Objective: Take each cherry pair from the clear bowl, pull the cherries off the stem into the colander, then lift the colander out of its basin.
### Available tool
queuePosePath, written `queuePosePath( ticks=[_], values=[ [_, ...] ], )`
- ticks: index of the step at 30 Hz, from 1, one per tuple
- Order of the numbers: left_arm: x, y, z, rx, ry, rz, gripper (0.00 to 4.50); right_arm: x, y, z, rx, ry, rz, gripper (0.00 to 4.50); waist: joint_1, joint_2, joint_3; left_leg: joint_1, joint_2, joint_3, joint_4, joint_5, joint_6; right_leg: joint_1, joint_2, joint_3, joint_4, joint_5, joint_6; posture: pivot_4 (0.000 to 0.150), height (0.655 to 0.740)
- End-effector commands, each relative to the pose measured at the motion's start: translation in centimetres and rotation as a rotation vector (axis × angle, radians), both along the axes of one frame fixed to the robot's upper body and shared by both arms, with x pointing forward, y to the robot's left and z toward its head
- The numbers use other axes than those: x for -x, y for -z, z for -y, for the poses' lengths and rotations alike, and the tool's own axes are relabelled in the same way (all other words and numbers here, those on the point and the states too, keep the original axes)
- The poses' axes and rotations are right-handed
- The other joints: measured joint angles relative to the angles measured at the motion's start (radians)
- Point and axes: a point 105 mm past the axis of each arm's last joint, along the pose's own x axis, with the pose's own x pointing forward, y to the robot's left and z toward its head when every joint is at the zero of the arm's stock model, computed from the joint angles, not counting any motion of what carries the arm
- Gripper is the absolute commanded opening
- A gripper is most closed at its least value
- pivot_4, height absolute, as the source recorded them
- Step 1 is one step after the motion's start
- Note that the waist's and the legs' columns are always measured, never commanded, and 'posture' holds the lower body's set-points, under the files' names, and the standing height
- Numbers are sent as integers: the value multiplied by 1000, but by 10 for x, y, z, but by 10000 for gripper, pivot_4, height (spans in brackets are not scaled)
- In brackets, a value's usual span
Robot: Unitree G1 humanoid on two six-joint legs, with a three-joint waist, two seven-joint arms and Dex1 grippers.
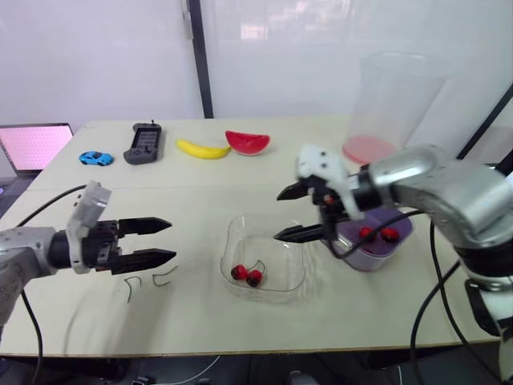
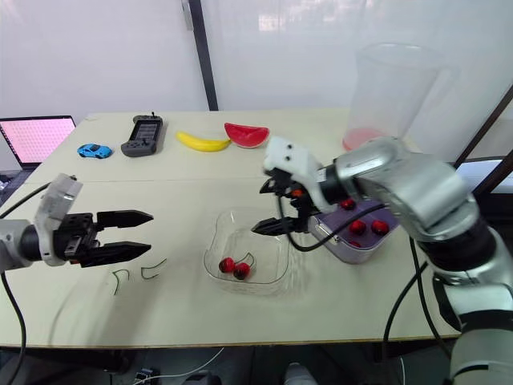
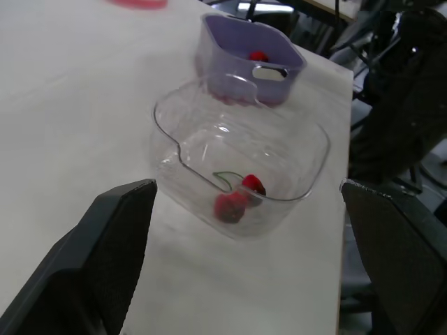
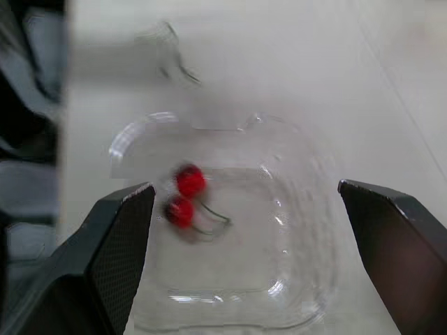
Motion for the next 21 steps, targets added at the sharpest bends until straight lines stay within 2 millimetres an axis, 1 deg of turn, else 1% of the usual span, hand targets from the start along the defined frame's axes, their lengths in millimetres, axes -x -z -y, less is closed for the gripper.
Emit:
queuePosePath(
  ticks=[1, 2, 4, 6, 8, 11, 14, 19, 21],
  values=[
    [4, -2, 6, -22, 21, 31, 44160, -7, 24, -10, 92, 50, -47, 45000, 0, 0, 0, 0, 0, 0, 0, 0, 0, 0, 0, 0, 0, 0, 0, 1500, 7380],
    [4, -1, 6, -24, 18, 29, 44160, -8, 27, -12, 99, 51, -46, 45000, 0, 0, 0, -1, 0, 0, 0, 0, 0, -1, 0, 0, 0, 0, 0, 1500, 7380],
    [5, 2, 4, -34, 4, 28, 44160, -11, 42, -16, 136, 64, -47, 45000, 0, 0, 0, -1, 0, 0, 0, 0, 0, -2, 0, 0, 0, 0, 0, 1500, 7380],
    [5, 4, 3, -42, -9, 39, 44160, -9, 54, -20, 158, 60, -66, 45000, -1, 0, 0, -1, 0, 0, 0, 0, 0, -1, 0, 0, 0, 0, 0, 1500, 7380],
    [1, 7, 0, -69, -37, 81, 44160, -7, 63, -24, 157, 55, -85, 45000, 0, 0, 0, -1, 0, 0, 0, 0, 0, -1, 0, 0, 0, 0, 0, 1500, 7380],
    [3, 9, 1, -61, -47, 76, 44160, -6, 79, -31, 134, 91, -136, 45000, -1, 0, 0, -1, 0, 0, 0, 0, 0, -1, 0, 0, 0, 0, 0, 1500, 7380],
    [6, 11, 2, -57, -50, 69, 44160, -4, 86, -35, 117, 110, -172, 45000, -1, 0, 0, -1, 0, 0, 0, 0, 0, -1, 0, 0, 1, 0, 0, 1500, 7380],
    [8, 14, 4, -63, -50, 60, 44160, -6, 93, -38, 103, 137, -190, 45000, 0, 0, 0, -1, 0, 0, 0, 0, 0, -1, 0, 0, 1, 0, 0, 1500, 7380],
    [8, 13, 6, -62, -49, 62, 45000, -8, 96, -37, 108, 141, -185, 38993, 0, 0, 0, -1, 0, 0, 0, 0, 0, -1, 0, 0, 1, 0, 0, 1500, 7380]
  ],
)
